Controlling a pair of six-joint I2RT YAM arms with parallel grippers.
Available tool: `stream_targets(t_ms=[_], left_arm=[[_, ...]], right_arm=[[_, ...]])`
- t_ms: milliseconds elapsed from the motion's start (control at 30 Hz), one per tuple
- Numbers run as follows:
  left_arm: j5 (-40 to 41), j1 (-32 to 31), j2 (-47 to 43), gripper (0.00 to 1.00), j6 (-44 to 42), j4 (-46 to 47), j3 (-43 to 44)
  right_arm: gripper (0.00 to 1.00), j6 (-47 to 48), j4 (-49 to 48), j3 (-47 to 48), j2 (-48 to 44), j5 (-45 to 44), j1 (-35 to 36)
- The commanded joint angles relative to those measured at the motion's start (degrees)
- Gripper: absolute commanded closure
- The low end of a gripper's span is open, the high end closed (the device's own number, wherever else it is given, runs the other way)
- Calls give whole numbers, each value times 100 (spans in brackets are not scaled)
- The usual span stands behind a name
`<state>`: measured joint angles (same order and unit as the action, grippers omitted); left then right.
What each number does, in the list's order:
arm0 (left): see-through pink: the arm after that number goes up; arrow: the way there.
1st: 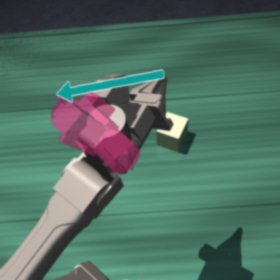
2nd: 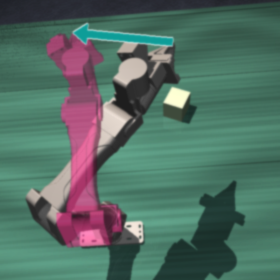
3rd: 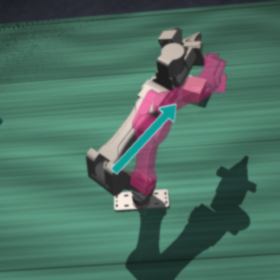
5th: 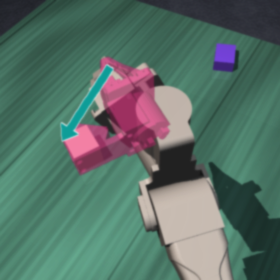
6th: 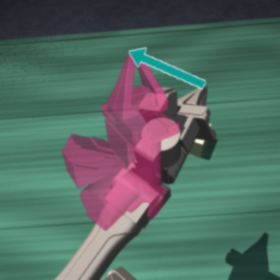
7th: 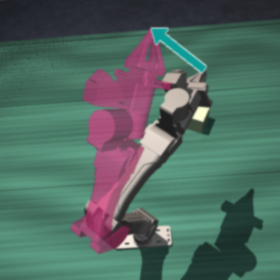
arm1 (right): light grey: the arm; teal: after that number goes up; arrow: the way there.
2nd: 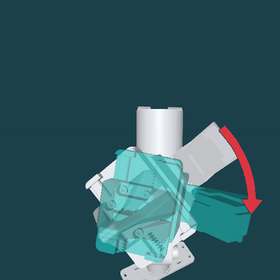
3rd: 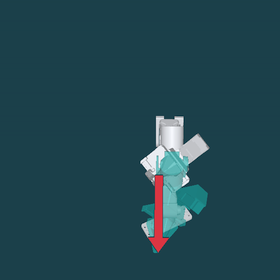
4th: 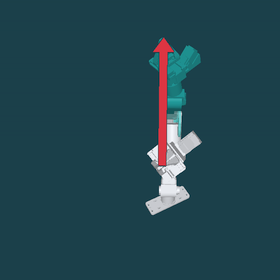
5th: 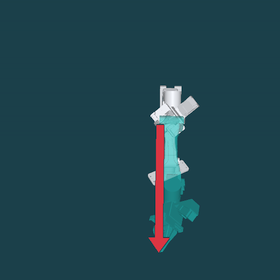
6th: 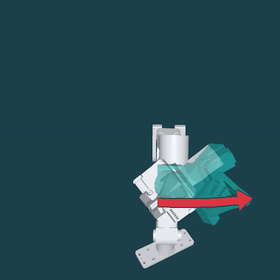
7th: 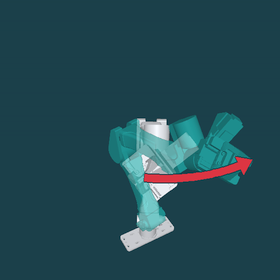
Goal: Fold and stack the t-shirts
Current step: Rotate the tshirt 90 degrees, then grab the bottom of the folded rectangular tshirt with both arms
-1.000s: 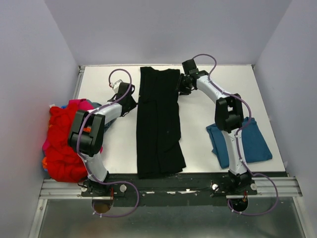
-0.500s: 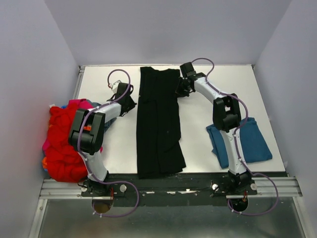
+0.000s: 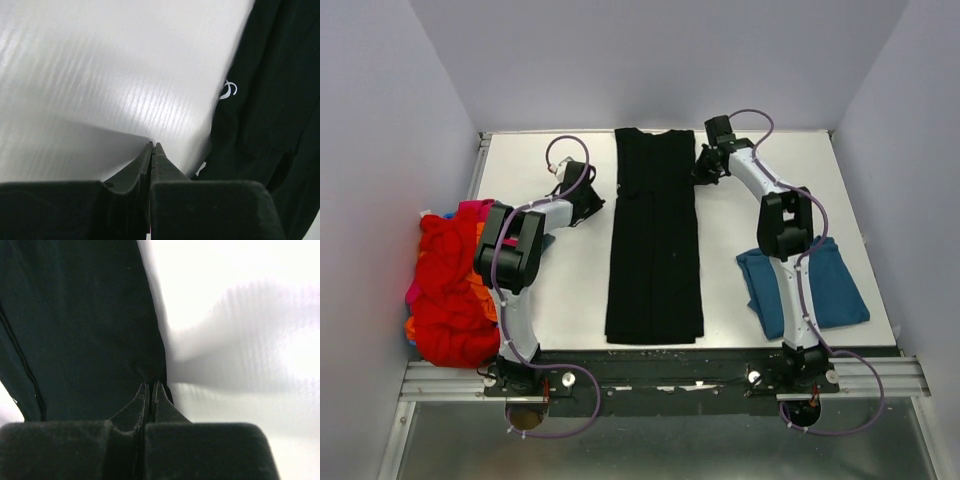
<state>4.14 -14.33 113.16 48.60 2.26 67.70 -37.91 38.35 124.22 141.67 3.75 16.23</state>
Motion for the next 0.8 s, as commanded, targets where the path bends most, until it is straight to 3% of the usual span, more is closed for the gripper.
stream_targets(t_ms=[0,100,133,233,333,533,767], left_arm=[[-282,-44,425,91,193,125,401],[-405,-61,470,90,238,108,533],[-405,-70,417,90,212,56,534],[-405,-96,41,84,54,11,288],[-642,-140,-469,68,-157,-41,-142],[-766,-491,-1761,67,-123,-94,-1521],[-204,-1695,-3070,67,43,-893,-2901]], right_arm=[[94,12,190,593,475,-6,-120],[51,108,305,866,573,213,-190],[47,169,296,771,477,240,-190],[46,266,-176,-306,-268,153,-190],[41,415,-766,-1503,-1218,170,-173],[39,443,-1205,-3839,-3036,143,73],[43,-84,-1558,-6987,-5155,-251,933]])
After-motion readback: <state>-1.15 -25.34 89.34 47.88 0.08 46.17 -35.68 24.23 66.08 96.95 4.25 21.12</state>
